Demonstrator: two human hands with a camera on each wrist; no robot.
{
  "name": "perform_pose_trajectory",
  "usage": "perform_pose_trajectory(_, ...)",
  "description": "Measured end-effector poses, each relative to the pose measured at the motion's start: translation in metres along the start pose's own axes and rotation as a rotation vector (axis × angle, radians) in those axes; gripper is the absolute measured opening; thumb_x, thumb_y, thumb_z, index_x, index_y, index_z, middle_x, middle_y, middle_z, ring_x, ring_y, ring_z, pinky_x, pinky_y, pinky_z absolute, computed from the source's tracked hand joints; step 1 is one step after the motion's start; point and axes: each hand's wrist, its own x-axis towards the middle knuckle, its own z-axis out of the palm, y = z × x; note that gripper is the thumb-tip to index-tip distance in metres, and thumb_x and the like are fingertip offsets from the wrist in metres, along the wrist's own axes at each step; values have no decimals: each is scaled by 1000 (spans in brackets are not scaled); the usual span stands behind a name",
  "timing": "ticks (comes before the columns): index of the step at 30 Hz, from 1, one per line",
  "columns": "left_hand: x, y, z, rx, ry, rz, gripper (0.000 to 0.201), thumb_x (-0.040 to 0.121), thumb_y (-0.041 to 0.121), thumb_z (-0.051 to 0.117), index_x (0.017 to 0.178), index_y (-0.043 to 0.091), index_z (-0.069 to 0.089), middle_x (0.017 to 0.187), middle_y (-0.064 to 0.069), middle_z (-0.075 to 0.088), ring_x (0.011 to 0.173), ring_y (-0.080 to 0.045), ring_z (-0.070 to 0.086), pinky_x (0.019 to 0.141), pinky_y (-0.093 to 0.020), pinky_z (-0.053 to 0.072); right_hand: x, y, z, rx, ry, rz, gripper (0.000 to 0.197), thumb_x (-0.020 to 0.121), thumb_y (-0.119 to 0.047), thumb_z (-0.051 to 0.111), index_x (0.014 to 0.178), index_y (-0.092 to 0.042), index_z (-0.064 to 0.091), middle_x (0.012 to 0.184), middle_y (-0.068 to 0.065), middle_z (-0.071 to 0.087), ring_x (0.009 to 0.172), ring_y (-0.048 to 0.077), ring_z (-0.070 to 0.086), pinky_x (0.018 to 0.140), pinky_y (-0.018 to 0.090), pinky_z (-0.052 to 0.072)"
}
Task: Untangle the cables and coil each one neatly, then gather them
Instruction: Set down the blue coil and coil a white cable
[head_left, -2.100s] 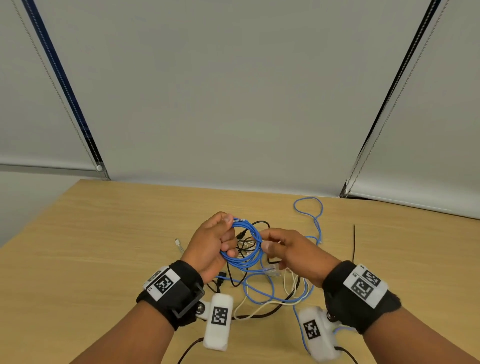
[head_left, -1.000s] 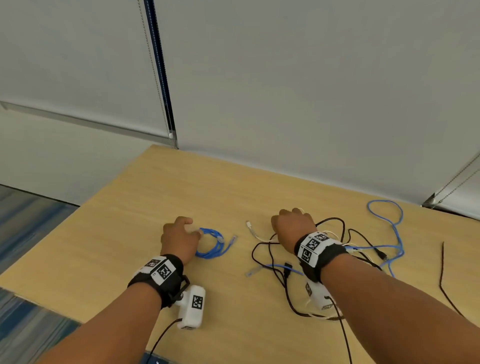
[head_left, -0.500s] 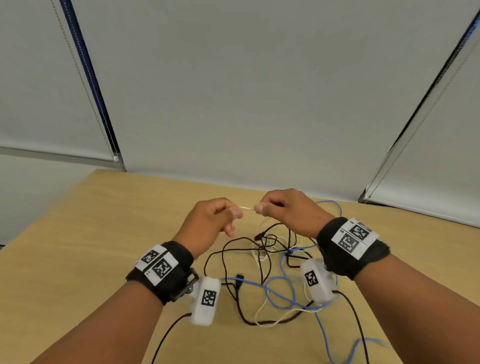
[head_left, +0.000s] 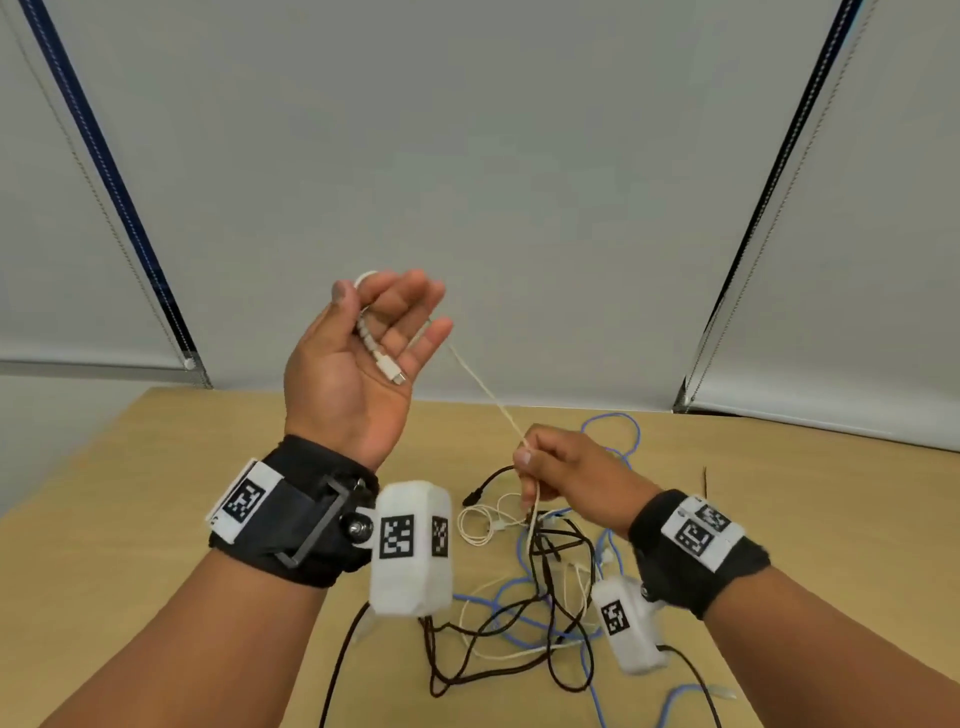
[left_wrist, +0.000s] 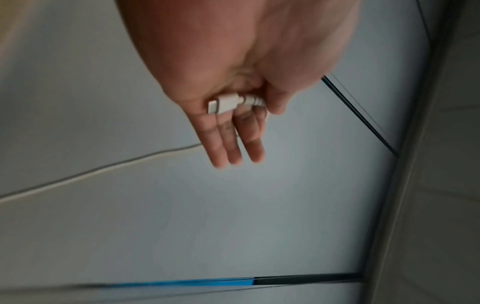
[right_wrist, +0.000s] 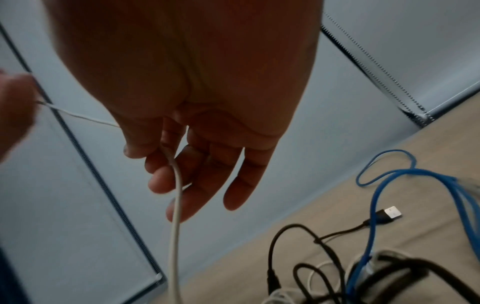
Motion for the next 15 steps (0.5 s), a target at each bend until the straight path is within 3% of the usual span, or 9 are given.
perform_pose_trajectory(1,2,-3,-1,44,54,45,32,107,34,43,107,10,64,113,-14,76,119,-32,68,93,-47,58,-4,0,5,-4,-29,-2,25,104,-21,51,93,0,54,76,9,65,73,26,65,74,43,51)
perform_pose_trajectory(3,2,-14,-9,278,172,137,25,106,29,46,108,12,63,118,-13,74,117,-28,69,96,-49,57,-13,-1,12,-6,-89,-15,20,103,-24,52,99,-7,61,72,-1,61,67,20,63,73,41,50)
perform_pose_trajectory(5,-1,-28,-19,683,250,197,21,104,26,48,99,23,68,116,0,76,111,-15,70,96,-45,56,-21,-8,15,-48,-124,-39,19,103,-31,52,103,-20,67,71,-16,60,62,11,59,68,32,51)
perform_pose_trajectory(8,-12,-56,-36,1233,88,68,23,101,35,49,93,31,71,106,11,75,99,-6,67,86,-32,52,-26,-22,10,-92,-61,-97,19,102,-37,53,97,-28,68,71,-23,57,60,4,50,60,28,50)
perform_pose_trajectory(9,-18,-66,-39,1280,7,-30,25,102,34,49,93,31,72,100,12,74,94,-10,67,83,-33,51,-25,-25,6,-122,-7,-126,20,102,-38,54,92,-27,67,68,-21,55,59,1,47,60,28,48)
perform_pose_trajectory(11,-31,-80,-36,1167,-110,-244,32,104,28,48,88,30,76,90,12,75,86,-26,66,83,-44,52,-21,-30,-3,-158,113,-170,22,102,-34,54,85,-25,64,65,-20,55,57,0,48,59,21,42)
perform_pose_trajectory(13,-42,-86,-27,957,-161,-403,35,105,25,46,90,18,77,96,-3,79,102,-45,64,97,-58,48,-17,-30,-9,-89,208,-155,19,102,-27,53,85,-22,62,64,-18,56,55,0,51,57,22,43)
perform_pose_trajectory(15,-46,-85,-19,798,-177,-462,38,104,29,46,88,8,74,90,-16,77,109,-48,65,102,-60,44,-17,-28,-12,28,231,-125,17,103,-26,53,89,-18,60,67,-15,58,54,6,56,53,25,47)
